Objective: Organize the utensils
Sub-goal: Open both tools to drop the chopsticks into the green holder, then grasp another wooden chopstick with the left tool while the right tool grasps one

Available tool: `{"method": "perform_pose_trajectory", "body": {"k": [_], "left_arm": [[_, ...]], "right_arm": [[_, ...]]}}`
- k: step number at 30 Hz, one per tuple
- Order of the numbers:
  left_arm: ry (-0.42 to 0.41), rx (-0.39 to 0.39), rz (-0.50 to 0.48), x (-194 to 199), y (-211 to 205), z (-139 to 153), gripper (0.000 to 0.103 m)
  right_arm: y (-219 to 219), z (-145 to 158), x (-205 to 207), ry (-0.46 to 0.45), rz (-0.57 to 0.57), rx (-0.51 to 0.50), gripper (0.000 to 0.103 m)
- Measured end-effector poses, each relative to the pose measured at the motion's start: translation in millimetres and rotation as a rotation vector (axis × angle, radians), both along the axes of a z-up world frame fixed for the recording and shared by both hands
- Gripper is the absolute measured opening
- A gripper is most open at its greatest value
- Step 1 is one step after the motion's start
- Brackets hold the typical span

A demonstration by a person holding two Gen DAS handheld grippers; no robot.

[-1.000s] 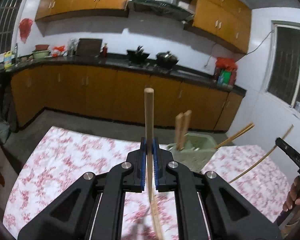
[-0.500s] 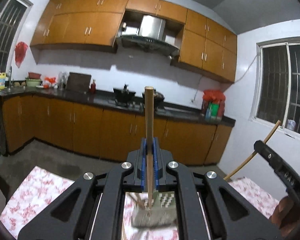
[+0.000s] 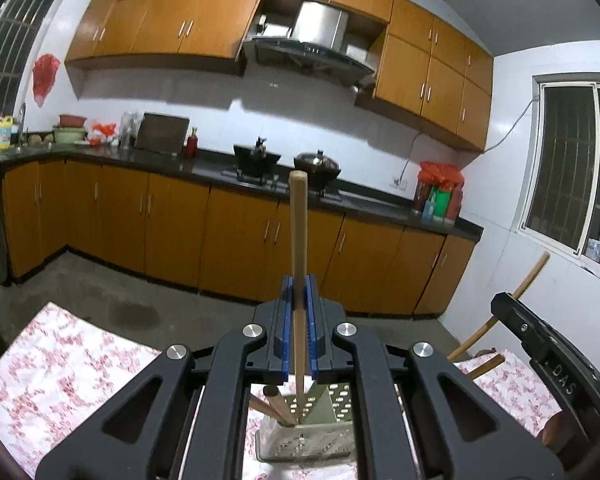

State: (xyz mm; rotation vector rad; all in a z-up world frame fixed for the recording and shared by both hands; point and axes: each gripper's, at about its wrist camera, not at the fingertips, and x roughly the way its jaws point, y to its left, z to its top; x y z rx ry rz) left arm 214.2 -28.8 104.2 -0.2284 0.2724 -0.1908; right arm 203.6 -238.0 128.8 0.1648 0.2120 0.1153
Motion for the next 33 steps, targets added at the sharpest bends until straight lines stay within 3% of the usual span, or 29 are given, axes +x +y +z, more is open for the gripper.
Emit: {"method": "perform_pose_trajectory", "body": {"k": [4, 8, 12, 17, 21, 23, 26, 29, 33], "left_arm": [[0.014, -0.008, -0.002, -1.1, 3.9, 2.5, 0.01], [-0.012, -0.003, 0.015, -9.6, 5.3, 12.3, 0.029], [-0.038, -0.012, 0.029, -29.0, 17.9, 24.3, 0.031], [-0.027, 0.014, 0.097, -56.6, 42.9, 16.7, 0.042], [0.093, 0.079, 0.178, -65.0, 62.8, -20.5, 0.044], [0.178, 0.1, 0.186, -61.9, 68.6, -45.1, 0.044], [0.32, 0.152, 0.184, -58.5, 70.6, -91.6, 0.044], [0.414, 0.162, 0.14, -59.9, 67.0, -122.9, 0.044], [0.484, 0.171, 0.089, -63.3, 59.4, -151.1, 0.042]], "right_arm": [[0.2, 2.2, -3.8, -0.002, -0.002, -0.006, 0.018], [-6.5, 10.6, -18.4, -0.027, -0.016, -0.004, 0.025], [-23.6, 15.5, -40.3, -0.041, -0.061, 0.0, 0.03], [-60.8, -10.9, -59.6, 0.06, -0.172, 0.004, 0.034], [-82.8, -68.4, -52.3, 0.275, -0.219, 0.013, 0.034], [-84.4, -108.9, -44.3, 0.42, -0.189, 0.022, 0.034], [-72.1, -150.7, -44.0, 0.54, -0.117, 0.036, 0.026], [-51.0, -182.7, -49.7, 0.61, -0.027, 0.042, 0.023], [-22.1, -203.2, -52.9, 0.65, 0.041, -0.008, 0.021]]}}
